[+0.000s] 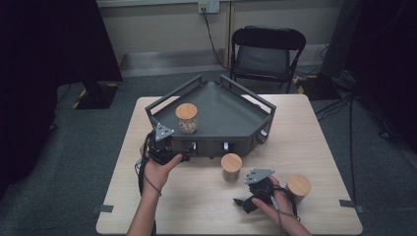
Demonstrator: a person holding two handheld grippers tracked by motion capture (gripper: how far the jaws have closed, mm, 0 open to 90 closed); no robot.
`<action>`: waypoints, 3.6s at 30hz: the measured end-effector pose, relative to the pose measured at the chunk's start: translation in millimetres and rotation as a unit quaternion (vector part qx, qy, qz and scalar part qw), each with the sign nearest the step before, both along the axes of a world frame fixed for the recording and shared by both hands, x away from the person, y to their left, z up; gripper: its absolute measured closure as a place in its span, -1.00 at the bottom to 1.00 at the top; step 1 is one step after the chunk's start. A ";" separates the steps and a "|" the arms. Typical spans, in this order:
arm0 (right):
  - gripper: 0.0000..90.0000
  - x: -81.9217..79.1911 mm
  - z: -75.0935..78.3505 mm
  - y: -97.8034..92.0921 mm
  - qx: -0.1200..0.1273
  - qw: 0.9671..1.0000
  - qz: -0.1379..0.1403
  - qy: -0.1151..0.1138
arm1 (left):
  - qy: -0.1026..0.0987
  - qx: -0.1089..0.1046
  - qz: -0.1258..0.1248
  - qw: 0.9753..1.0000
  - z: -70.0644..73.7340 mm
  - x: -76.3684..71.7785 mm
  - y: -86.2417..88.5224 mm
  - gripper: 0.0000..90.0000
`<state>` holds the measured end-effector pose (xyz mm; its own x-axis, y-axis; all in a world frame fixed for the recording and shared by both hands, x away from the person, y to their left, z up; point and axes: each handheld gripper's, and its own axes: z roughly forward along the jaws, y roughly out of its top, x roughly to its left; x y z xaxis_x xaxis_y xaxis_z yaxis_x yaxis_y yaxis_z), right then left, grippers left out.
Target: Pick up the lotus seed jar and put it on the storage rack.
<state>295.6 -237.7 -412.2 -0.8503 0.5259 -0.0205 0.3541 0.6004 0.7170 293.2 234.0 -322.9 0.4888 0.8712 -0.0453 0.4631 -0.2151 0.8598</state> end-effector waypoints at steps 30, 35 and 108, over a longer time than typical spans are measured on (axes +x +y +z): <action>-1.00 0.0 0.0 0.0 0.000 1.000 0.000 0.000 | 0.014 -0.018 0.007 1.000 -28.0 -10.8 8.3 -0.88; -1.00 0.0 0.0 0.0 0.000 1.000 0.000 0.000 | 0.019 -0.019 0.008 1.000 -32.5 -13.0 10.8 -0.88; -1.00 0.0 0.0 0.0 0.000 1.000 0.000 0.000 | 0.067 0.002 0.035 0.997 -86.2 -35.4 19.7 -0.88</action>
<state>295.6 -237.7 -412.3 -0.8502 0.5260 -0.0205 0.3540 0.6003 0.7172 257.8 253.7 -409.1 0.4160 0.9036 -0.1022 0.5876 -0.1813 0.7886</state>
